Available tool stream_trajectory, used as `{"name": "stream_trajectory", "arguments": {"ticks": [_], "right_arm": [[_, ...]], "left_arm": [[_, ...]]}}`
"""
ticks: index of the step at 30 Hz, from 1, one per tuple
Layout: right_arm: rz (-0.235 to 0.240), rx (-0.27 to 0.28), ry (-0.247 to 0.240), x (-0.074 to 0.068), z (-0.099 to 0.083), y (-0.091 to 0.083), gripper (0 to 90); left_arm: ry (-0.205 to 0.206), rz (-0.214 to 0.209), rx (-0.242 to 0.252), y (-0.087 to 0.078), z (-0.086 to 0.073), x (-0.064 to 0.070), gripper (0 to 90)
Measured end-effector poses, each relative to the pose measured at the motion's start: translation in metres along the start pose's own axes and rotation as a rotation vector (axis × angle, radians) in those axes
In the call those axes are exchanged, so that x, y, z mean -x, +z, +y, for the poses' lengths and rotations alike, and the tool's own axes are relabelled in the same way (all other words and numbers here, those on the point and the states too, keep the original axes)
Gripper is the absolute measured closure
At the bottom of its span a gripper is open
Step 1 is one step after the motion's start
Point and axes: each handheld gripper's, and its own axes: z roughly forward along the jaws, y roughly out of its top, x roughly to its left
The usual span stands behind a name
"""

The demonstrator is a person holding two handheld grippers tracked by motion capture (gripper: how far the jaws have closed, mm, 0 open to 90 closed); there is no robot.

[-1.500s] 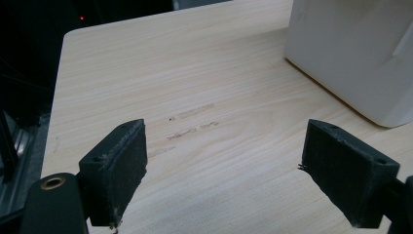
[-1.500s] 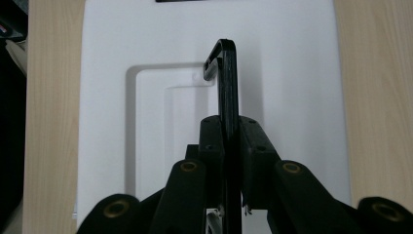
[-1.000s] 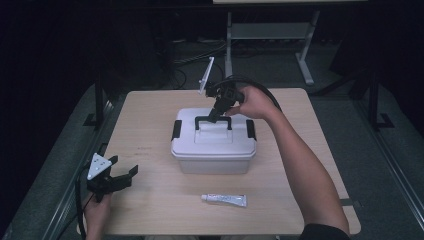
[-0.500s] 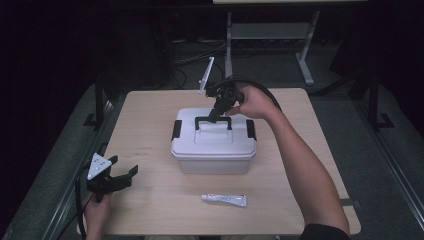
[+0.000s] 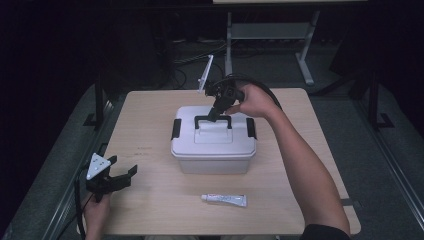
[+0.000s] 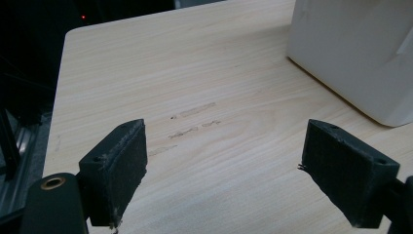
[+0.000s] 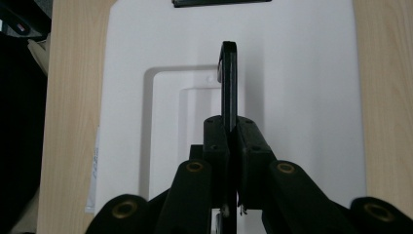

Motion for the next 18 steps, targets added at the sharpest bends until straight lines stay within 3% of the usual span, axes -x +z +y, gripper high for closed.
{"name": "stream_trajectory", "arguments": {"ticks": [13, 18], "right_arm": [[-0.013, 0.015, -0.009, -0.005, 0.002, -0.014, 84.5], [-0.041, 0.028, -0.003, -0.009, -0.002, -0.025, 84.4]], "left_arm": [[0.000, 0.000, -0.001, 0.000, 0.000, 0.000, 16.1], [0.000, -0.001, -0.003, 0.000, 0.000, 0.000, 16.1]]}}
